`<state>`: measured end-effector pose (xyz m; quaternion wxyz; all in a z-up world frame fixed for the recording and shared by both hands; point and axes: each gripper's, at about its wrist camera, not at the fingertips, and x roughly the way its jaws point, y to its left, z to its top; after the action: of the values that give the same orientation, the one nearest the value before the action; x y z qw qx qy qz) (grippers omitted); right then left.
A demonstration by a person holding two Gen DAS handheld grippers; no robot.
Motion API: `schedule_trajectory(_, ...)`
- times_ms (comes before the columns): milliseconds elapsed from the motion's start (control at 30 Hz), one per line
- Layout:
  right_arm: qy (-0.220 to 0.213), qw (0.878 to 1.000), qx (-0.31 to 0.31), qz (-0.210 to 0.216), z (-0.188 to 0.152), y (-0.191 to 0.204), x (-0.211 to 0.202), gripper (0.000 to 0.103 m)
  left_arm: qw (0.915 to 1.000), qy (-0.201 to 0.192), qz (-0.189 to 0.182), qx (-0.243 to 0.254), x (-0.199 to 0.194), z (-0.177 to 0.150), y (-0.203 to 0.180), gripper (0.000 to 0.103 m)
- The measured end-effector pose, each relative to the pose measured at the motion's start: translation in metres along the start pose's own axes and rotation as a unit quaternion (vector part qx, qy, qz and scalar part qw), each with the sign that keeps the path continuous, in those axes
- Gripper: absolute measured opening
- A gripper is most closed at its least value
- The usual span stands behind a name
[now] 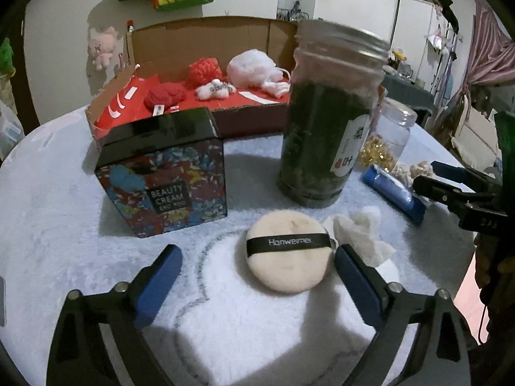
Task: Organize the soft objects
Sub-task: 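Grasp the beige powder puff with the left tool while the right tool grasps the cream crochet scrunchie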
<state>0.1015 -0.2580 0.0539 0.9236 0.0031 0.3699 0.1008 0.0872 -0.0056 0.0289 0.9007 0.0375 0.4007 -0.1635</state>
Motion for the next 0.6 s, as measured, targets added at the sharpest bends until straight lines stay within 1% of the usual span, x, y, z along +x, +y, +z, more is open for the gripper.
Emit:
schedule_trajectory(33, 0.003, 1.000, 0.001, 0.005, -0.001, -0.001, 0.001, 0.083, 1.0000, -0.001, -0.002, 0.003, 0.000, 0.000, 0.000, 0.089)
schedule_trajectory(67, 0.009, 1.000, 0.005, 0.017, -0.002, -0.002, 0.004, 0.068, 1.0000, -0.003, -0.005, 0.006, 0.000, 0.000, -0.001, 0.079)
schedule_trajectory(100, 0.015, 0.999, 0.010, 0.031, -0.002, -0.002, 0.006, 0.058, 0.9999, -0.006, -0.010, 0.011, -0.001, 0.000, -0.002, 0.073)
schedule_trajectory(133, 0.022, 0.999, 0.016, 0.046, -0.003, -0.004, 0.009, 0.045, 0.9997, -0.008, -0.015, 0.016, -0.002, 0.000, -0.003, 0.058)
schedule_trajectory(167, 0.022, 0.998, 0.018, 0.051, -0.004, -0.004, 0.009, 0.042, 0.9996, -0.011, -0.020, 0.018, -0.003, 0.000, -0.004, 0.041)
schedule_trajectory(200, 0.011, 0.999, 0.011, 0.050, -0.005, -0.003, 0.006, 0.037, 0.9993, -0.012, -0.031, 0.016, -0.005, 0.000, -0.004, 0.038)
schedule_trajectory(233, 0.004, 0.998, 0.009, 0.054, -0.005, -0.002, 0.002, 0.031, 0.9992, -0.014, -0.036, 0.012, -0.006, 0.002, -0.003, 0.033)
schedule_trajectory(267, -0.006, 0.998, 0.010, 0.058, -0.005, -0.001, -0.002, 0.031, 0.9990, -0.017, -0.039, 0.010, -0.008, 0.002, -0.002, 0.025)
schedule_trajectory(300, -0.018, 0.998, 0.010, 0.059, -0.004, 0.001, -0.007, 0.030, 0.9987, -0.021, -0.045, 0.011, -0.010, 0.004, -0.003, 0.022)
schedule_trajectory(367, -0.038, 0.998, 0.004, 0.056, -0.001, 0.005, -0.017, 0.029, 0.9986, -0.026, -0.043, 0.015, -0.015, 0.005, -0.004, 0.012)
schedule_trajectory(467, -0.052, 0.996, 0.000, 0.077, 0.003, 0.012, -0.027, 0.029, 0.9980, -0.033, -0.053, 0.013, -0.022, 0.006, -0.003, 0.011)
schedule_trajectory(600, -0.057, 0.993, -0.011, 0.107, 0.004, 0.028, -0.033, 0.029, 0.9970, -0.043, -0.064, 0.011, -0.031, 0.007, -0.004, 0.011)
